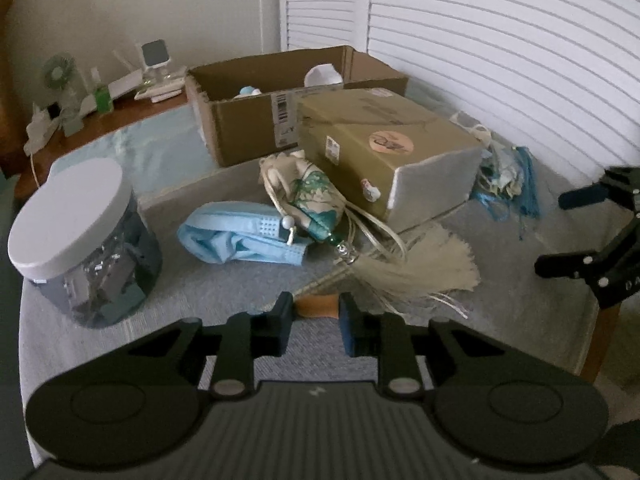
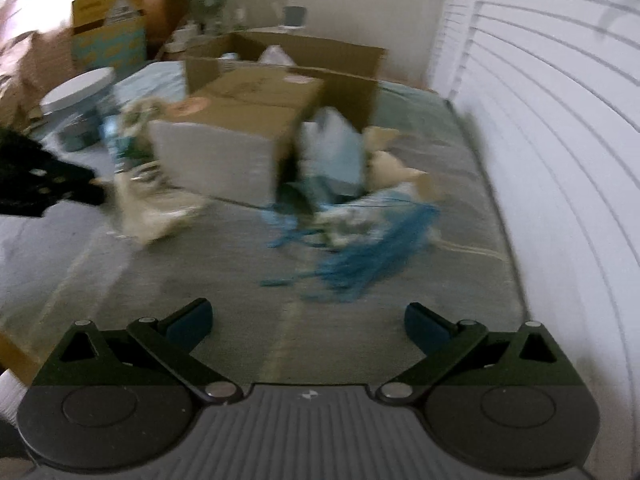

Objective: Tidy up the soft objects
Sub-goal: 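Close the left tool on the orange plug while the right tool grasps the light-blue tasseled pouch, then carry the plug and pouch over the cardboard box and open both tools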

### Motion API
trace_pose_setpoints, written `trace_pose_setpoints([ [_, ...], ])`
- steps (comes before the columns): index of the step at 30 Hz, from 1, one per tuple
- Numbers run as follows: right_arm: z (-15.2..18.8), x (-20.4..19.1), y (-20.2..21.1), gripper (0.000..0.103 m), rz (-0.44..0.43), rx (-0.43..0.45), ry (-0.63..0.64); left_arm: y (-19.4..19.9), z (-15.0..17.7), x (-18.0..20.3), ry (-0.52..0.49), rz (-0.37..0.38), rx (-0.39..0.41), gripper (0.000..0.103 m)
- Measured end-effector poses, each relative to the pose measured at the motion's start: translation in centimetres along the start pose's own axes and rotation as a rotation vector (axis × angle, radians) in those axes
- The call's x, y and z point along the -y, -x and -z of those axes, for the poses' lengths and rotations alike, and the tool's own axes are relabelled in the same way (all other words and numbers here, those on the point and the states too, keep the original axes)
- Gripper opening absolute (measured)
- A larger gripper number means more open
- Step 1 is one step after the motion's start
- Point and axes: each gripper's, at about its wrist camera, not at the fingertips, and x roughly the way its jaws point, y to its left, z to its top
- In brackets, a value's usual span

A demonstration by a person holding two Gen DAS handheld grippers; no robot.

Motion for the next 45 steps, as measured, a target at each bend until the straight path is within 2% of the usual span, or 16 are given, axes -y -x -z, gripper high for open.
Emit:
trace_pose_setpoints([
  [3, 0.1, 1.7, -0.4, 0.103, -0.005, 0.005, -0.064, 0.0, 0.0, 0.1, 0.003, -0.005, 0.001, 0.023],
  [8, -0.5, 3.3, -1.5, 0.103, 0.034, 0.032, -0.093, -0.1, -0.1, 0.2, 0.006, -0.009, -0.003, 0.023],
  [21, -3.4, 3.9, -4.2, 0.102, 0.075, 0.088, -0.007, -0.2, -0.2, 0.2, 0.016, -0.015, -0.006, 0.023],
  [23, -3.8, 3.8, -4.5, 0.099, 0.058, 0.096, 0.003, -0.2, -0.2, 0.2, 0.016, -0.014, -0.006, 0.023],
  [25, -4.1, 3.7, -4.6, 0.086, 0.038, 0.099, 0.002, -0.2, -0.2, 0.2, 0.016, -0.014, -0.006, 0.023],
  [27, -4.3, 3.7, -4.4, 0.078, 0.015, 0.096, -0.006, -0.2, -0.2, 0.2, 0.018, -0.015, -0.006, 0.023],
  [29, -4.2, 3.3, -4.1, 0.074, 0.020, 0.090, 0.002, -0.2, -0.2, 0.3, 0.015, -0.015, -0.006, 0.023],
  [31, -4.2, 3.0, -3.8, 0.063, 0.034, 0.077, -0.001, -0.2, -0.2, 0.2, 0.018, -0.012, -0.009, 0.023],
  [34, -4.0, 3.1, -3.0, 0.055, 0.054, 0.057, -0.018, 0.1, -0.1, 0.3, 0.007, -0.009, -0.009, 0.022],
  [45, -4.3, 2.7, 1.2, 0.053, 0.045, 0.064, -0.034, 2.7, -0.6, 0.5, -0.028, 0.006, 0.007, 0.022],
])
